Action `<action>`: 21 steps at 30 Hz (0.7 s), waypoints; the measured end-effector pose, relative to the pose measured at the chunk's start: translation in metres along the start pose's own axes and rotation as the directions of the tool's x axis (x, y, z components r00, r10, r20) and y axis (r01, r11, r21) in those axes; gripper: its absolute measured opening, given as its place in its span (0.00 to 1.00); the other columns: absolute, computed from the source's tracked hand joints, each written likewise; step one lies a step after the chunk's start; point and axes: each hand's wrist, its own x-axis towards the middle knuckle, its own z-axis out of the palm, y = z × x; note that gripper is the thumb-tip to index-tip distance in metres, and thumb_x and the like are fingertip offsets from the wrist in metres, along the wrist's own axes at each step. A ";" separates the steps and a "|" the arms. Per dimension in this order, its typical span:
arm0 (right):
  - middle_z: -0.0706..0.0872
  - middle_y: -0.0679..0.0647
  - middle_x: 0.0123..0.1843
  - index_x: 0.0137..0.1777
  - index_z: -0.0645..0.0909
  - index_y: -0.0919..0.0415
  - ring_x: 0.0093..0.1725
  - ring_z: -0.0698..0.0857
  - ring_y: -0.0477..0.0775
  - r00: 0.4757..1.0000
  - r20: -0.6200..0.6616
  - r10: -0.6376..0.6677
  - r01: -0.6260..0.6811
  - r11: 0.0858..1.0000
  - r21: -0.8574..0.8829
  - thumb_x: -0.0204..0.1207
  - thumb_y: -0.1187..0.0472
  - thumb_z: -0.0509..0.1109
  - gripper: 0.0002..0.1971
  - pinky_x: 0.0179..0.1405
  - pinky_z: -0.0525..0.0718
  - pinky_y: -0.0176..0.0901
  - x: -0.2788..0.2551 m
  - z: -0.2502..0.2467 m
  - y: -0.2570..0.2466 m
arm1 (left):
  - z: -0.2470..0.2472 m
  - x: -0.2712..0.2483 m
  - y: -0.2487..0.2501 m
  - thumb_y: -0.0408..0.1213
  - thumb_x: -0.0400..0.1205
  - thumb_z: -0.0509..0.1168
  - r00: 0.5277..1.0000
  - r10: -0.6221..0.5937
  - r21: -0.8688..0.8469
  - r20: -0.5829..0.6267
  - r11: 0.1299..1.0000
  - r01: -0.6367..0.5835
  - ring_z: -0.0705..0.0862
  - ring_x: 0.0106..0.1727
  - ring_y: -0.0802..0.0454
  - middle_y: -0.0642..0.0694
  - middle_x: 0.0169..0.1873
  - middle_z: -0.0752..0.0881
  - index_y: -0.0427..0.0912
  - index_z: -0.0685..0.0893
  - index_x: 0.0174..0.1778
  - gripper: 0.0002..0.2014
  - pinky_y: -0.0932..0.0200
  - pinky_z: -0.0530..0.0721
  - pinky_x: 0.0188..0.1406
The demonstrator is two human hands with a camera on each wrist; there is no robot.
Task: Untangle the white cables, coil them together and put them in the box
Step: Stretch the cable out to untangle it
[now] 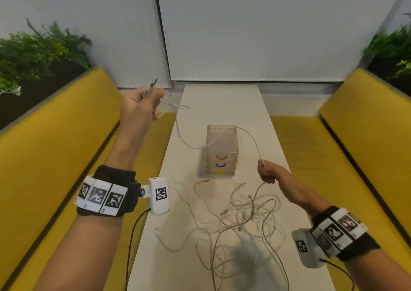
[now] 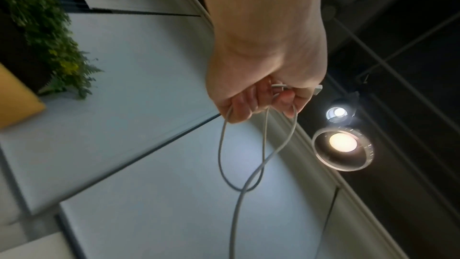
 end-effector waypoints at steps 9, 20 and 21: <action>0.65 0.44 0.25 0.29 0.66 0.60 0.25 0.64 0.41 0.990 -0.136 0.034 -0.084 0.922 -0.378 0.78 0.36 0.65 0.29 0.27 0.63 0.35 -0.025 -0.055 0.021 | -0.046 0.030 -0.032 0.41 0.80 0.66 0.868 -0.042 0.049 -0.495 0.996 0.076 0.60 0.26 0.58 0.58 0.21 0.64 0.52 0.65 0.26 0.19 0.53 0.59 0.29; 0.84 0.54 0.62 0.66 0.77 0.49 0.62 0.82 0.55 0.919 -0.045 0.391 -0.341 0.735 -0.586 0.79 0.58 0.66 0.16 0.62 0.83 0.59 -0.008 -0.042 0.079 | -0.001 0.000 -0.050 0.41 0.84 0.71 0.941 -0.081 0.322 0.327 0.946 -0.030 0.66 0.31 0.52 0.41 0.31 0.72 0.43 0.89 0.48 0.05 0.63 0.66 0.28; 0.77 0.58 0.73 0.78 0.69 0.55 0.72 0.77 0.59 0.888 -0.031 0.459 -0.365 0.662 -0.655 0.77 0.65 0.66 0.28 0.71 0.79 0.57 -0.004 -0.043 0.083 | 0.003 -0.003 -0.049 0.39 0.84 0.72 0.896 -0.103 0.314 0.432 0.948 -0.042 0.66 0.31 0.51 0.41 0.31 0.70 0.45 0.89 0.56 0.07 0.64 0.66 0.28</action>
